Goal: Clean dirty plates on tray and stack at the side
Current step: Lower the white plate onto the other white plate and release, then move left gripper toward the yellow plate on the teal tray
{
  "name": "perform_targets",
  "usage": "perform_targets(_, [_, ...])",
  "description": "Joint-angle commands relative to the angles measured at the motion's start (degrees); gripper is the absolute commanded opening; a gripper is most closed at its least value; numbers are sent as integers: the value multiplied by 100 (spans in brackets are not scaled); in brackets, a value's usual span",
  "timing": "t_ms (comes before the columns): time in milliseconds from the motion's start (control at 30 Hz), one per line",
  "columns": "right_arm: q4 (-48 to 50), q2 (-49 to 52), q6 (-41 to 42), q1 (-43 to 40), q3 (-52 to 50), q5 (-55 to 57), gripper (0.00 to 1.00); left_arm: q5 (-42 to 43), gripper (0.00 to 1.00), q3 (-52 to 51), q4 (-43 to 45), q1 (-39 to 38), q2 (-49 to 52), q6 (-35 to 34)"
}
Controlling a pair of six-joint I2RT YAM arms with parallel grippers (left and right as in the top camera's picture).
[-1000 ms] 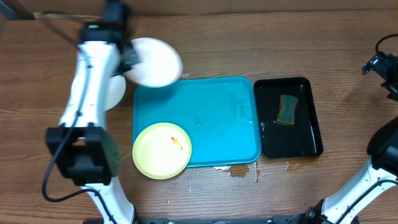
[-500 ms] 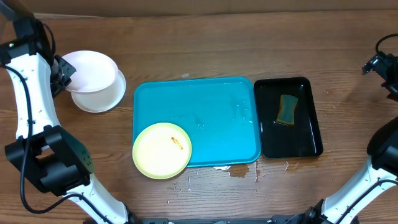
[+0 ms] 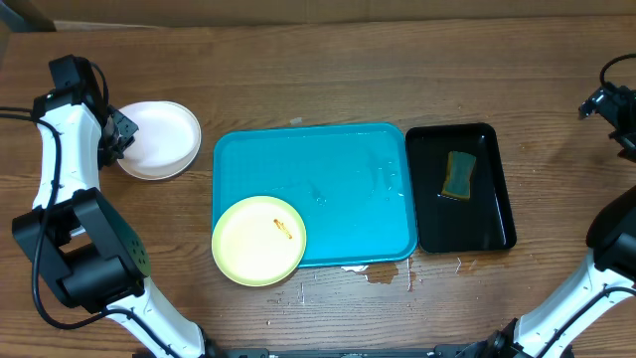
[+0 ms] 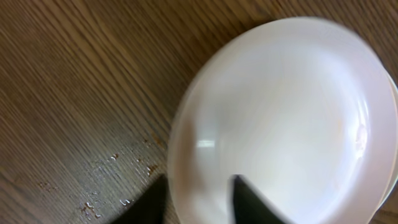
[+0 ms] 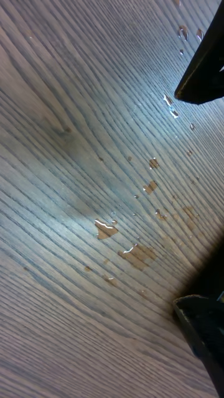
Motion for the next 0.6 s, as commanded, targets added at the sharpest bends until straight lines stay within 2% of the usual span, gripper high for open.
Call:
perform_targets(0, [24, -122, 24, -4, 96, -2, 100, 476, 99, -22, 0, -39, -7, 361])
perform_targets(100, [22, -122, 24, -4, 96, -2, 100, 1283, 100, -22, -232, -37, -9, 796])
perform_targets(267, [22, -122, 24, -4, 96, -2, 100, 2465, 100, -22, -1233, -114, -11, 1060])
perform_targets(333, [24, -122, 24, -4, 96, -2, 100, 2817, 98, -22, -1692, -221, -15, 1381])
perform_targets(433, [24, -122, 24, -4, 96, -2, 100, 3045, 91, -22, -2190, -435, -66, 1921])
perform_targets(567, [22, -122, 24, -4, 96, -2, 100, 2997, 87, -22, -2669, -664, -232, 2184])
